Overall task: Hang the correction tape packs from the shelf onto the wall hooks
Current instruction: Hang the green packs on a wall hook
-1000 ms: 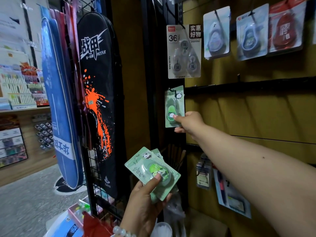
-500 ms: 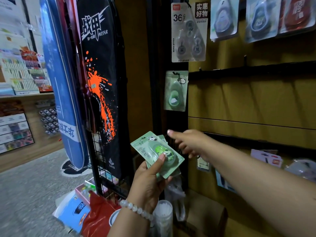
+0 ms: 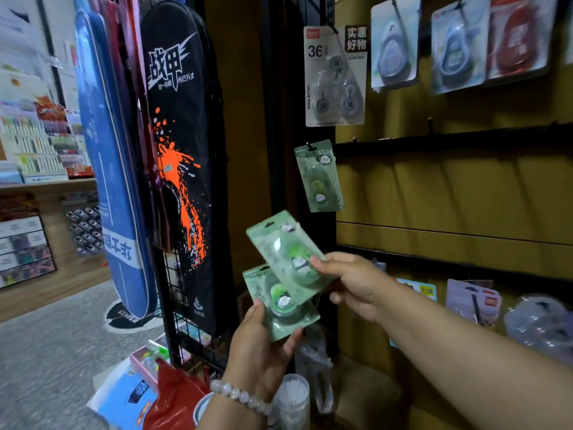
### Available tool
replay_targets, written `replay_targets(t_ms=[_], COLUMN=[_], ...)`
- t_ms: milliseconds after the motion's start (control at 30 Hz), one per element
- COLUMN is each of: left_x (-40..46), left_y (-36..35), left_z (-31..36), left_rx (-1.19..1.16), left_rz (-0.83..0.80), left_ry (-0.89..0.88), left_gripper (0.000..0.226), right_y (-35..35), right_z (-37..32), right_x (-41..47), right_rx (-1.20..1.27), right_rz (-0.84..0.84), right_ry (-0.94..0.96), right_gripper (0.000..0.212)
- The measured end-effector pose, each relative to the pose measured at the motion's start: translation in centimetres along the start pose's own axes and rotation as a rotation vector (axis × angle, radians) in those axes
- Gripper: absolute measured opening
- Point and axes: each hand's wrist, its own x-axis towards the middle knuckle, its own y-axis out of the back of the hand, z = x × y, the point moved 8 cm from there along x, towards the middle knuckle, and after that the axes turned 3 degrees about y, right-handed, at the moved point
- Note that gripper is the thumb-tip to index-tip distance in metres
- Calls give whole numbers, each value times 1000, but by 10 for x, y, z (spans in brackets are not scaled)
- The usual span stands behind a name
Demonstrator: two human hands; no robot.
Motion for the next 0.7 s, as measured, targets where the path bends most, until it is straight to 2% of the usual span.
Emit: replay_targets(t_ms=[167,300,567,700], left_x=[-4,-5,-4,-2], left_y=[-1,-2,-3,-3], left_z=[2,3,2,3], left_rx=[22,45,67,69], left_rz=[10,3,-4,-2], left_ry=[-22,-40,-39,-40], left_gripper=[22,22,21,21], right_y=[15,23,31,32], right_z=[-59,-90,-93,-93], right_x=[13,31,57,55], right_rx=[130,163,106,38], right_rz=[146,227,315,412], right_ry=[204,298,298,387], right_gripper=[14,14,26,25])
